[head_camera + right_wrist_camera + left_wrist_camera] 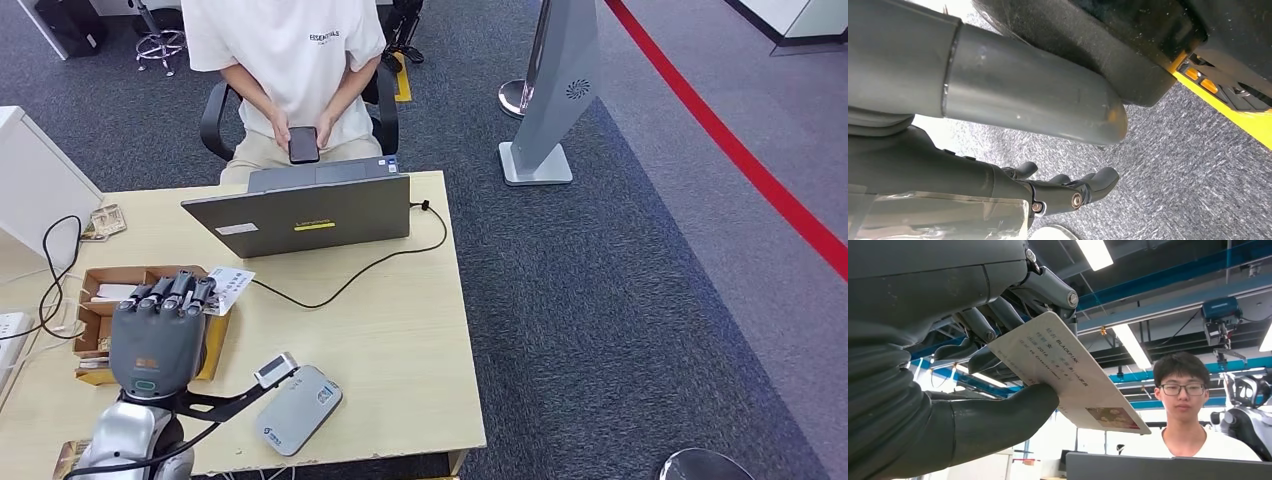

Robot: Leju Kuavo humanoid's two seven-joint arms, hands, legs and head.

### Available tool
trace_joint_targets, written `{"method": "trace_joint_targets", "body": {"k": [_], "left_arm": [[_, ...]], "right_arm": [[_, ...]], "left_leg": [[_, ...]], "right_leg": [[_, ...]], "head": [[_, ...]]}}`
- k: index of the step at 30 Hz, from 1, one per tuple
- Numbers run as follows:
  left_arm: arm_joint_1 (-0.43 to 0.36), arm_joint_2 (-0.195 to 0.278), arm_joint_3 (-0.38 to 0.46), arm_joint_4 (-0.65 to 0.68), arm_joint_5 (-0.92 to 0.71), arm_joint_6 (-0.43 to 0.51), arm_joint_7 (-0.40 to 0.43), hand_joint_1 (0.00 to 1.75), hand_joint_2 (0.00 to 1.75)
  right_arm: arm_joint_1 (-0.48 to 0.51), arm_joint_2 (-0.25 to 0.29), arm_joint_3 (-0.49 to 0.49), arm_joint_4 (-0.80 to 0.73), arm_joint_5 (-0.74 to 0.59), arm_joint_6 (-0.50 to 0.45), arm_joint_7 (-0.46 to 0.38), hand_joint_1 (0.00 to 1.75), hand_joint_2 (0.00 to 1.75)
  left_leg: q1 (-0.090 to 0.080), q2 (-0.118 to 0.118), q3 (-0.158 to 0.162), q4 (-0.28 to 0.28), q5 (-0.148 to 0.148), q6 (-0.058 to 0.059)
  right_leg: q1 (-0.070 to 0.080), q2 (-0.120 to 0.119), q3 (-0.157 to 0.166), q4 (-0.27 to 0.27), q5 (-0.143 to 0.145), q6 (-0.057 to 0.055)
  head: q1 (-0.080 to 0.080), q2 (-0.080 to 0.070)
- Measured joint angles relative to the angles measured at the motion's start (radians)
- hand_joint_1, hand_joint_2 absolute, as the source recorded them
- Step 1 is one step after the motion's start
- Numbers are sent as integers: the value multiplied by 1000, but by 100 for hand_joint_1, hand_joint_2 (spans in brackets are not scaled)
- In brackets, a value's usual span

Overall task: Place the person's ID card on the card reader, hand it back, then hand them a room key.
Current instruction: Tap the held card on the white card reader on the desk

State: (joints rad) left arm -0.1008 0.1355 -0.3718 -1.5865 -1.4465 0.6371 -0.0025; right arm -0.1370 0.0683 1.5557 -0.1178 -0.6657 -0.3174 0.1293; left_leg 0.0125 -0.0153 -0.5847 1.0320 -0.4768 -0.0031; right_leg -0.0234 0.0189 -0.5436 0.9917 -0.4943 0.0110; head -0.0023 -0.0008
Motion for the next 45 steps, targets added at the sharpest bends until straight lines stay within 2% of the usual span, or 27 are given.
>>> {"method": "trace_joint_targets", "body": {"k": [8,14,18,25,35,45], "left_arm": [[13,-9,-37,-2,10,-2,-4,175,175],[54,-55,-101,66,40,21,-5,175,175],[83,-87,-120,105,74,47,-34,175,175],[136,-138,-121,121,72,52,-90,175,175],[192,-180,-119,122,20,53,-75,175,175],[245,-204,-61,122,21,53,-78,175,175]], "right_arm": [[0,0,0,0,-2,0,2,0,0],[0,0,0,0,-6,0,6,0,0],[0,0,0,0,-2,6,19,0,0],[2,0,0,0,0,2,26,0,0],[5,0,0,0,-4,-7,34,0,0],[8,1,0,0,-5,-9,50,0,0]], "left_leg": [[0,0,0,0,0,0],[0,0,0,0,0,1],[0,0,0,0,-1,1],[0,0,0,0,-1,0],[0,0,-1,0,-1,1],[0,0,-1,0,-1,1]], "right_leg": [[0,0,0,0,0,0],[0,0,0,-1,0,0],[0,0,0,-1,0,1],[0,0,0,-1,-1,1],[0,0,0,-1,-1,1],[0,0,0,-1,-1,1]], "head": [[0,0],[0,0],[0,0],[0,0],[0,0],[0,0]]}}
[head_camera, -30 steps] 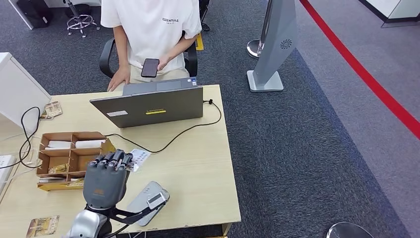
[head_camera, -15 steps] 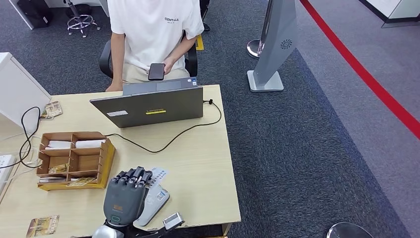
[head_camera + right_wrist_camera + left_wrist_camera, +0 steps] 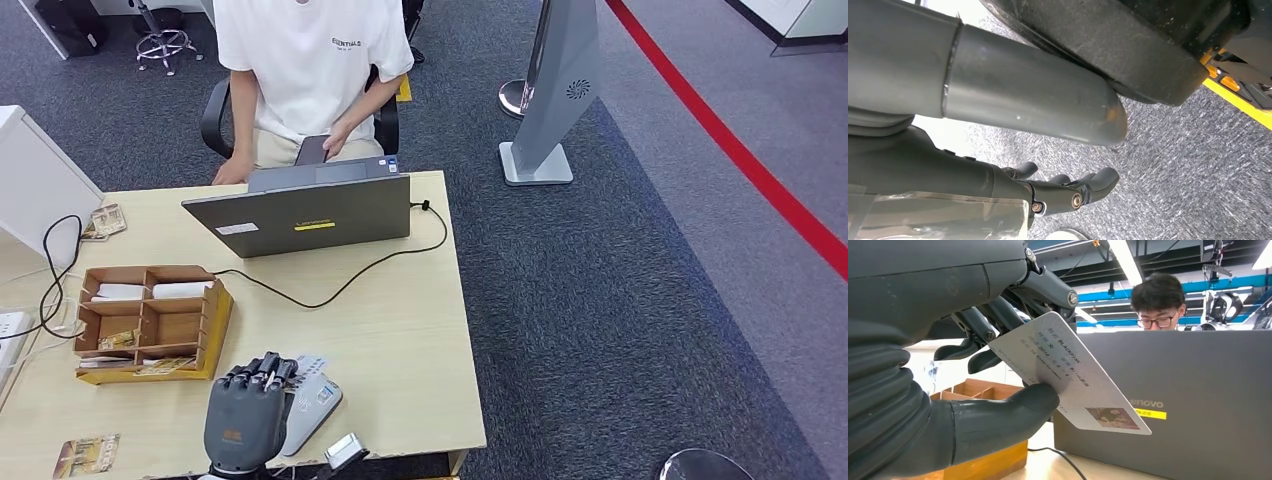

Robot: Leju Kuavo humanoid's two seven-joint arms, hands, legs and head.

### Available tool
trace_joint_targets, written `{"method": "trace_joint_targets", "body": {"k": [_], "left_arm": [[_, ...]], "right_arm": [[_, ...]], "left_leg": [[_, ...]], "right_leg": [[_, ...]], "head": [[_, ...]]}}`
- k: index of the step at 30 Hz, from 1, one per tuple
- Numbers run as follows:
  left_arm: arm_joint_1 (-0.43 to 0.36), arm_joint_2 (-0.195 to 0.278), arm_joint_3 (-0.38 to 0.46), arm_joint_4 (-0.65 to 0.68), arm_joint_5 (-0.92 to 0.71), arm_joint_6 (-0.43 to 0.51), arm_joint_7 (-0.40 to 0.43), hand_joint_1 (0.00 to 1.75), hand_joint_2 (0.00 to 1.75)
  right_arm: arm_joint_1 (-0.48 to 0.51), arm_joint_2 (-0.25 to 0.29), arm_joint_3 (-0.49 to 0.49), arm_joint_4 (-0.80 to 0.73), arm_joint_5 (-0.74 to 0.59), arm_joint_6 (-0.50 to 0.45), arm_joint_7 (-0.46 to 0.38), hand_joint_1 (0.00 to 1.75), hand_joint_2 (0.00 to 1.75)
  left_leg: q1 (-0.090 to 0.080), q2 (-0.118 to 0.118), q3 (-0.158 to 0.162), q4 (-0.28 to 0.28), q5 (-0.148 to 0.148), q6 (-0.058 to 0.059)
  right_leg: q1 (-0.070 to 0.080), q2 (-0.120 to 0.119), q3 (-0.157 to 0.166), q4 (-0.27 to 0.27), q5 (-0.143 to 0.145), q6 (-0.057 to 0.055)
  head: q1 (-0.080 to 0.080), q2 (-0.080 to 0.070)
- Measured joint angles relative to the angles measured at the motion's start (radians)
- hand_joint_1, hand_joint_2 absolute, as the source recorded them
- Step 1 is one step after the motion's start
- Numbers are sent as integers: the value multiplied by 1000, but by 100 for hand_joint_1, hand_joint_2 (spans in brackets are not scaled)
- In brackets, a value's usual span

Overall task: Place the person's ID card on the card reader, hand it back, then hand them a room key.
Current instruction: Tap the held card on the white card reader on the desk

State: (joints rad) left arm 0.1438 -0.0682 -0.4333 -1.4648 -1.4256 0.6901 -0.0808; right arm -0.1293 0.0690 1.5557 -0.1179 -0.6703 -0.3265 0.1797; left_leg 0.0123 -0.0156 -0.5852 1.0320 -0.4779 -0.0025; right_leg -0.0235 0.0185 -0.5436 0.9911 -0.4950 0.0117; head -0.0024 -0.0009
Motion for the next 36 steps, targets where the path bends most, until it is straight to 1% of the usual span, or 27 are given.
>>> {"method": "trace_joint_targets", "body": {"k": [11,16,21,26,36], "left_arm": [[16,-9,29,27,2,0,1,175,175],[19,-8,29,77,13,0,35,175,175],[28,-8,29,120,10,0,41,175,175],[32,-7,27,143,1,0,43,175,175],[58,-6,7,165,7,0,71,175,175]], "right_arm": [[1,0,0,0,0,-5,6,0,0],[2,0,0,0,-2,-12,10,0,0],[2,0,0,0,-2,-12,12,0,0],[2,1,0,0,-4,-13,13,0,0],[3,1,0,0,-11,-14,14,0,0]], "left_leg": [[0,0,0,0,0,0],[0,0,0,0,0,0],[0,0,0,0,0,0],[0,0,0,0,0,0],[0,0,0,0,0,0]], "right_leg": [[0,0,0,0,0,0],[0,0,0,0,0,0],[0,0,0,0,0,0],[0,0,0,0,0,0],[0,0,0,0,0,0]], "head": [[0,0],[0,0],[0,0],[0,0],[0,0]]}}
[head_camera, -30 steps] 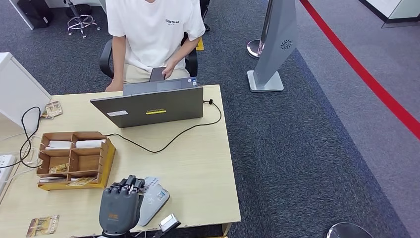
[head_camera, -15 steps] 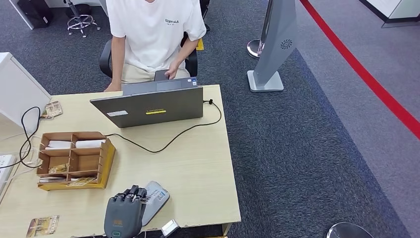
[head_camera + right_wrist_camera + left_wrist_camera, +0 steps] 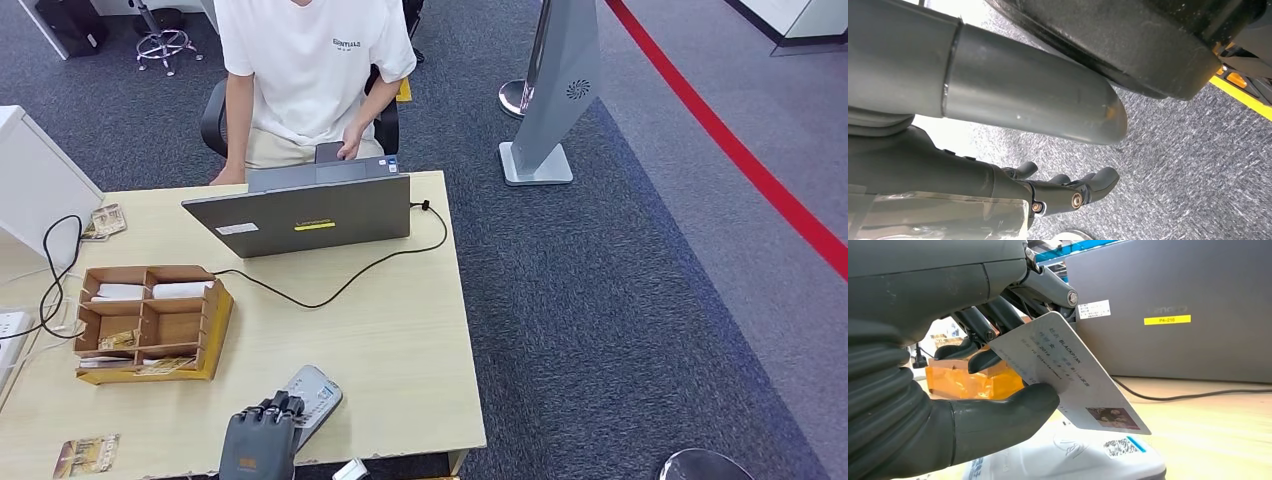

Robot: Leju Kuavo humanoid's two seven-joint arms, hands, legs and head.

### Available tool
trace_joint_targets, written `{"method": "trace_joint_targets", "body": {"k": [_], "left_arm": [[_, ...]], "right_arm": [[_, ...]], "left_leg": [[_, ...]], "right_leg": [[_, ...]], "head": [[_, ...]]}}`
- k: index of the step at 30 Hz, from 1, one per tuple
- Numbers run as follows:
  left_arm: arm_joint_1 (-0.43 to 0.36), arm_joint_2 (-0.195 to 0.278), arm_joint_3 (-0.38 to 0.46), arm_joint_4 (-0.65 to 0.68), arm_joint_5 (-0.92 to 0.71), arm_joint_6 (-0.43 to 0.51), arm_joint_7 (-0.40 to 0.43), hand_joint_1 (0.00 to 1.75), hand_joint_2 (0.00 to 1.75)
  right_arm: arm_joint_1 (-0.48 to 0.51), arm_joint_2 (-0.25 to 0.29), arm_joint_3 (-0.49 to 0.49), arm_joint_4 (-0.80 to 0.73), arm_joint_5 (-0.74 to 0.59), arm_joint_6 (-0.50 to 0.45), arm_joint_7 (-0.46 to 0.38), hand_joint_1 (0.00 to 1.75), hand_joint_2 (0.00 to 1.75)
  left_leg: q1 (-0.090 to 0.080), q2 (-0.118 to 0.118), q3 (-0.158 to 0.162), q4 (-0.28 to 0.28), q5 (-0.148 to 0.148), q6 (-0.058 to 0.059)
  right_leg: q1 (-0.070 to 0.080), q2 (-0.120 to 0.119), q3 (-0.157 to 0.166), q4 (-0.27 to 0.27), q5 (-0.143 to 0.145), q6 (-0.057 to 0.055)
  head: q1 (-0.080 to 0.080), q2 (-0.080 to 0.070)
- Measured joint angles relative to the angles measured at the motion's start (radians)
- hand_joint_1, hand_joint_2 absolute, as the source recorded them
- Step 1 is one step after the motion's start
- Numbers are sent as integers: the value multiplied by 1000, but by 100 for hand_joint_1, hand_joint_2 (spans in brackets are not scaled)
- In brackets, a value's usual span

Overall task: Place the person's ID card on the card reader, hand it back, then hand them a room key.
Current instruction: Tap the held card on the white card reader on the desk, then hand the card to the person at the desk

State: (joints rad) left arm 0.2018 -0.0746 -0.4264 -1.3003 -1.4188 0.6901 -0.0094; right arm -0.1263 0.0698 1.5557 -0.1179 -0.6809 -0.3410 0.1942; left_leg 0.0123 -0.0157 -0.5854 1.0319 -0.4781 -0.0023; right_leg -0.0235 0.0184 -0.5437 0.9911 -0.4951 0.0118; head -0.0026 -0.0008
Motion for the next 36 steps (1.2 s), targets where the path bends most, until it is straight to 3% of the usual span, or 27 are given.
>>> {"method": "trace_joint_targets", "body": {"k": [16,23,29,36], "left_arm": [[-32,-8,41,108,-14,12,60,175,175],[-93,17,89,40,-44,12,82,175,175],[-230,86,137,-82,-58,-22,101,175,175],[-503,199,170,-65,-66,-68,177,175,175]], "right_arm": [[0,0,0,0,30,3,2,0,0],[-1,0,0,0,82,23,4,0,0],[-8,0,0,0,129,41,-1,0,0],[-22,0,0,0,175,74,-2,0,0]], "left_leg": [[0,0,0,0,0,0],[0,-1,0,0,1,0],[1,-1,0,0,2,0],[1,-1,0,0,4,-1]], "right_leg": [[0,0,1,0,0,0],[0,-1,0,1,0,0],[0,-2,0,2,1,0],[1,-2,0,2,2,0]], "head": [[0,0],[0,0],[0,0],[0,0]]}}
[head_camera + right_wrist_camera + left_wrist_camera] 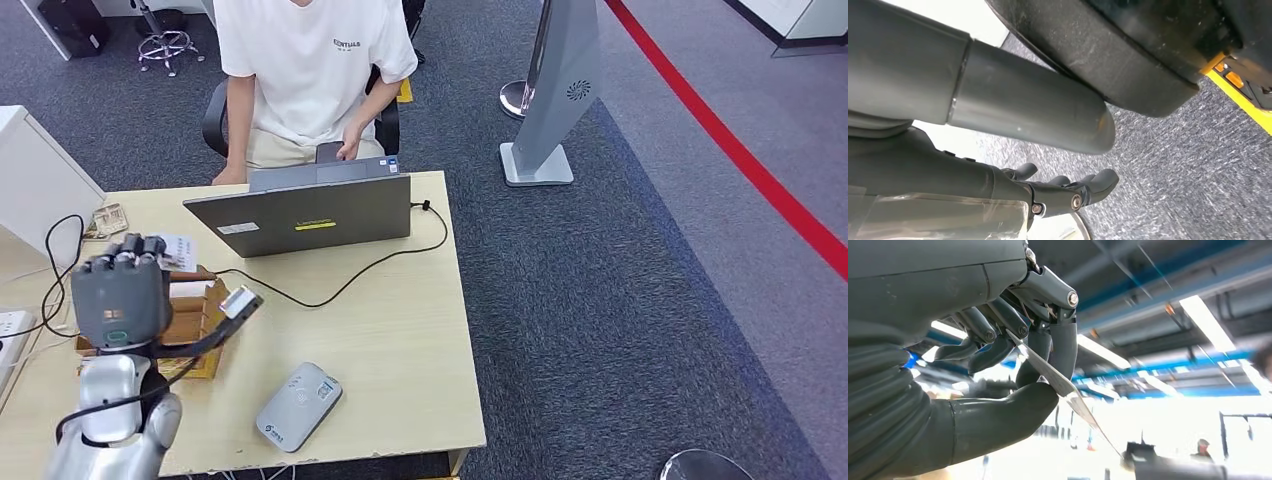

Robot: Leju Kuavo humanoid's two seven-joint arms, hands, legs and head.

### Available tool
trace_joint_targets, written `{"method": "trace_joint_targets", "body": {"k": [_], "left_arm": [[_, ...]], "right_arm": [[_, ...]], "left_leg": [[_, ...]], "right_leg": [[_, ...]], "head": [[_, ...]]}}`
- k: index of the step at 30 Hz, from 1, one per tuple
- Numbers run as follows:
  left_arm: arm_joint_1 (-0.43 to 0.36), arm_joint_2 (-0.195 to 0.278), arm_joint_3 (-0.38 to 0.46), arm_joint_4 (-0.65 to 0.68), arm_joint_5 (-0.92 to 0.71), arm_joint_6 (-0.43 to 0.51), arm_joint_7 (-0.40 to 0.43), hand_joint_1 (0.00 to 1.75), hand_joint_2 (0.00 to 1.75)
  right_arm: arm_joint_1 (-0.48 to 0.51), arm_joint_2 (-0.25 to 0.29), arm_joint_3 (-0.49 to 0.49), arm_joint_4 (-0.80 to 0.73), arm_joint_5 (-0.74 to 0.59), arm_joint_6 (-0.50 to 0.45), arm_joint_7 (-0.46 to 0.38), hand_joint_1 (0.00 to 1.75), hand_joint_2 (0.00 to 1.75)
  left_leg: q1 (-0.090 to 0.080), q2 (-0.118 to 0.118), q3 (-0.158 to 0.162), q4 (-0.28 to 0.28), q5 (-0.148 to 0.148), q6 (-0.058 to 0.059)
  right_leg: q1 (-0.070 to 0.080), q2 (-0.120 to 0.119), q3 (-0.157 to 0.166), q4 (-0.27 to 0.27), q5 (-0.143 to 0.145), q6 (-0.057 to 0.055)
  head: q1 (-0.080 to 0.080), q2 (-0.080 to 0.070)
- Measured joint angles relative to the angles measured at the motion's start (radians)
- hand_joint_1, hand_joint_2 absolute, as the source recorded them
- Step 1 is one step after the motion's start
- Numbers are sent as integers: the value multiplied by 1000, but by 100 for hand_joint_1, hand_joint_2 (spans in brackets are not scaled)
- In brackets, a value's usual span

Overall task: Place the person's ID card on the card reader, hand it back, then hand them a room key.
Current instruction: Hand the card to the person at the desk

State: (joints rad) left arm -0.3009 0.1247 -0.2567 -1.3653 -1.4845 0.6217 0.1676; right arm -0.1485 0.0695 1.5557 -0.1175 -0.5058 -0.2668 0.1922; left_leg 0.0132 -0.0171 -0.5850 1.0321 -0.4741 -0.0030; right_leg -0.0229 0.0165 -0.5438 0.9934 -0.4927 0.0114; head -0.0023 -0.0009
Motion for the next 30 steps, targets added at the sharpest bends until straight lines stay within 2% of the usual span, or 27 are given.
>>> {"method": "trace_joint_targets", "body": {"k": [5,10,14,20,24,30], "left_arm": [[-254,112,-44,165,-1,-32,118,175,175],[-471,181,-129,398,-1,-44,150,175,175],[-551,202,-165,516,-1,-35,157,175,175],[-586,210,-200,593,-1,-23,160,175,175],[-593,210,-207,616,-1,-15,151,0,175],[-589,200,-205,628,-1,14,84,0,175]], "right_arm": [[-16,0,0,0,26,26,-1,0,0],[-25,0,0,-2,26,36,-13,0,0],[-26,0,0,-4,22,36,-18,0,0],[-26,0,0,-5,17,45,-11,0,0],[-26,0,0,-5,16,50,-6,0,0],[-27,0,0,-5,12,45,-7,0,0]], "left_leg": [[0,1,0,0,2,-2],[0,3,-1,0,2,-2],[0,4,-1,0,1,-2],[0,3,-2,0,1,-2],[0,3,-1,0,1,-2],[0,3,-2,0,1,-2]], "right_leg": [[0,1,-1,1,1,-1],[0,5,0,1,2,-1],[0,6,-1,1,2,-1],[0,5,-1,1,2,-1],[0,5,-1,1,2,-1],[0,5,-1,1,2,-1]], "head": [[0,0],[0,0],[0,0],[0,0],[0,0],[0,0]]}}
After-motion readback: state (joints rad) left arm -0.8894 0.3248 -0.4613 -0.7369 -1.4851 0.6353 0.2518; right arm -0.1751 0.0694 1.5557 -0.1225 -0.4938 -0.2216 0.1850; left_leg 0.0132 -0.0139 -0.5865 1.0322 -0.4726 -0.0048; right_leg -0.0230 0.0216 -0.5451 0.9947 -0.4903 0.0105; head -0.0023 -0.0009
